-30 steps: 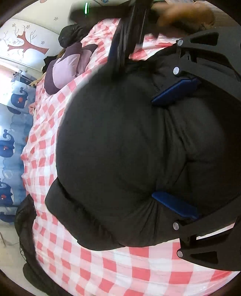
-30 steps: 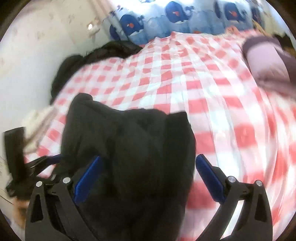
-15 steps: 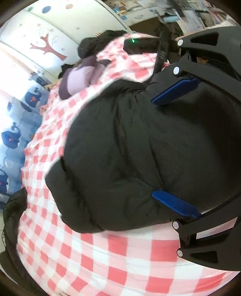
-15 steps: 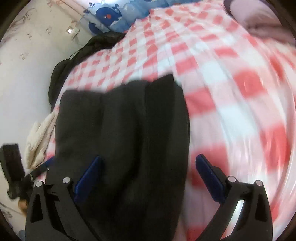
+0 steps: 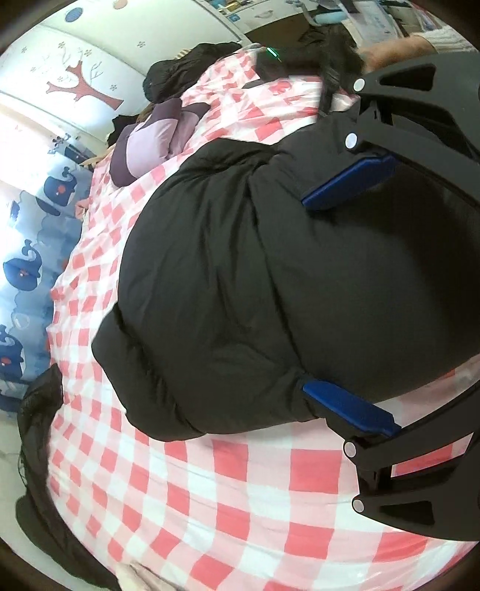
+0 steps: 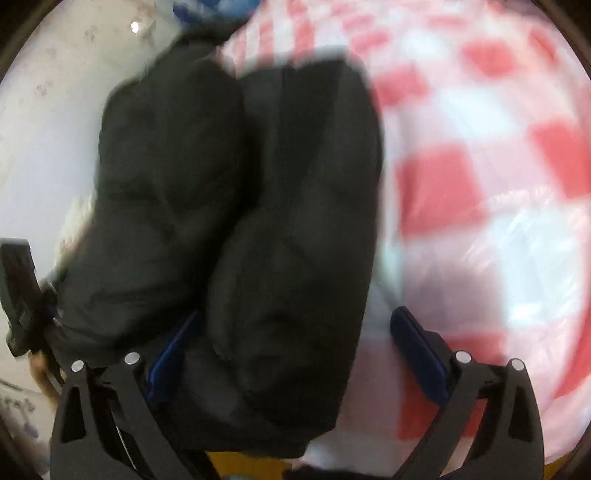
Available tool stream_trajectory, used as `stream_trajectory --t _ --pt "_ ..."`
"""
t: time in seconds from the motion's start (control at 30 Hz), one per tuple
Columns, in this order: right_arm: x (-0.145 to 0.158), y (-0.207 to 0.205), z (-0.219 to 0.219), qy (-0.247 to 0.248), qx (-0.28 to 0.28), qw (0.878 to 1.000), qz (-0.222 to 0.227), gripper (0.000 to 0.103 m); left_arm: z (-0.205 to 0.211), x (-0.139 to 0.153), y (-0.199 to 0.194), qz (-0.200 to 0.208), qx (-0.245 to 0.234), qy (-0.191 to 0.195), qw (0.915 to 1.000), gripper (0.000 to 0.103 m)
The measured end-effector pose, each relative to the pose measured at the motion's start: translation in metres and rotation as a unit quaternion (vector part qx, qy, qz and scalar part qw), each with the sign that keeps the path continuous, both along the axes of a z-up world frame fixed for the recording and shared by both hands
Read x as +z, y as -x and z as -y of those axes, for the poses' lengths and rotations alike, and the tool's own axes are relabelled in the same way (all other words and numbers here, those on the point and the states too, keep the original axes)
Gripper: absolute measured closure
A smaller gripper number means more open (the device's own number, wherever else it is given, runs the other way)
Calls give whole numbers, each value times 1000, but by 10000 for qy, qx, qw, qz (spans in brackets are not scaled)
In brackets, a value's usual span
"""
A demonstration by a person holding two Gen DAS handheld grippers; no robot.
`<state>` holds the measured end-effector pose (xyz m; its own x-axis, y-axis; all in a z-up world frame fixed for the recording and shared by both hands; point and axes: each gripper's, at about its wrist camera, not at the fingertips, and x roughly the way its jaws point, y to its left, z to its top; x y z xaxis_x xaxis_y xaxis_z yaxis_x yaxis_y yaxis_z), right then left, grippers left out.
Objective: Fold large clothes
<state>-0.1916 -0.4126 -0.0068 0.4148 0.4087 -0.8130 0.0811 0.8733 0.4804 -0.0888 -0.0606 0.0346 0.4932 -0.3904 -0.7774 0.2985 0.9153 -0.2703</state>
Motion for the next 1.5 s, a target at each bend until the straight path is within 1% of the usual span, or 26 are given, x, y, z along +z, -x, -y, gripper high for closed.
stream_trajectory --t 0.07,0.1,0.13,0.2,0.27,0.3,0.33,0.4,0.43,0.47,0.5,0.57,0.6,0.67,0.73,0.77,0.8,0.87,0.9,0.93,0.97,1.03,1.13,1.3,1.43,1.5 --pt "25 -6 9 134 -306 9986 405 5 3 1 1 54 -109 -126 9998 13" --pt "44 -8 13 291 -448 9959 732 5 4 1 0 55 -129 -145 9998 13" --pt "62 -15 11 394 -416 9928 1055 5 5 1 0 47 -142 -146 9998 13" --pt "91 -45 -7 829 -203 9867 1381 5 6 1 0 38 -128 -118 9998 13" --pt "100 -80 -23 1117 0 9818 1538 6 8 0 1 55 -115 -144 9998 13" --pt "97 -97 -28 1227 35 9817 1455 6 8 0 2 64 -119 -148 9998 13" --pt "84 -118 -31 1286 76 9837 1256 6 8 -1 2 64 -136 -143 9998 13" --pt "32 -153 -47 1384 292 9893 367 5 8 -3 2 69 -178 -113 9998 13" --pt "10 -170 -51 1216 429 9917 29 5 7 -2 2 71 -177 -149 9997 13" --pt "0 -174 -47 1062 405 9935 -81 5 6 -1 2 22 -184 -161 9997 13" --pt "5 -172 -43 1045 321 9940 -29 5 5 0 3 -3 -191 -146 9997 13" --pt "27 -154 -32 940 151 9950 313 6 2 1 4 7 -204 -185 9996 13" --pt "44 -137 -25 911 93 9941 576 5 0 2 5 11 -158 -213 9996 13" --pt "57 -123 -25 809 21 9936 789 6 -5 5 9 29 -19 -180 9998 13" --pt "68 -92 -11 682 -149 9933 922 5 -8 10 15 137 133 -245 9995 13" --pt "65 -77 -7 531 -195 9944 888 5 -9 11 19 188 175 -285 9993 13" --pt "50 -68 -13 448 -152 9961 744 5 -8 11 21 186 191 -310 9992 13" --pt "25 -71 -35 584 252 9978 190 5 -6 8 22 124 206 -370 9990 13" --pt "11 -75 -45 518 427 9977 6 5 -6 7 22 111 241 -432 9987 13" --pt "4 -75 -43 404 367 9985 -72 5 -5 8 25 156 311 -581 9977 13" --pt "4 -72 -39 277 246 9993 -93 5 -4 11 30 247 334 -708 9966 13" --pt "16 -62 -32 130 68 9998 101 5 0 18 41 476 299 -980 9936 13" --pt "20 -51 -30 80 126 9999 79 5 5 26 54 688 213 -1193 9902 13" --pt "30 -31 -13 -116 -139 9996 204 5 8 37 70 1035 173 -1342 9854 13" --pt "32 -32 -4 -70 -135 9997 211 5 9 44 76 1196 106 -1404 9828 13" --pt "37 -40 3 -203 -244 9991 287 5 7 46 76 1240 144 -1377 9826 13"
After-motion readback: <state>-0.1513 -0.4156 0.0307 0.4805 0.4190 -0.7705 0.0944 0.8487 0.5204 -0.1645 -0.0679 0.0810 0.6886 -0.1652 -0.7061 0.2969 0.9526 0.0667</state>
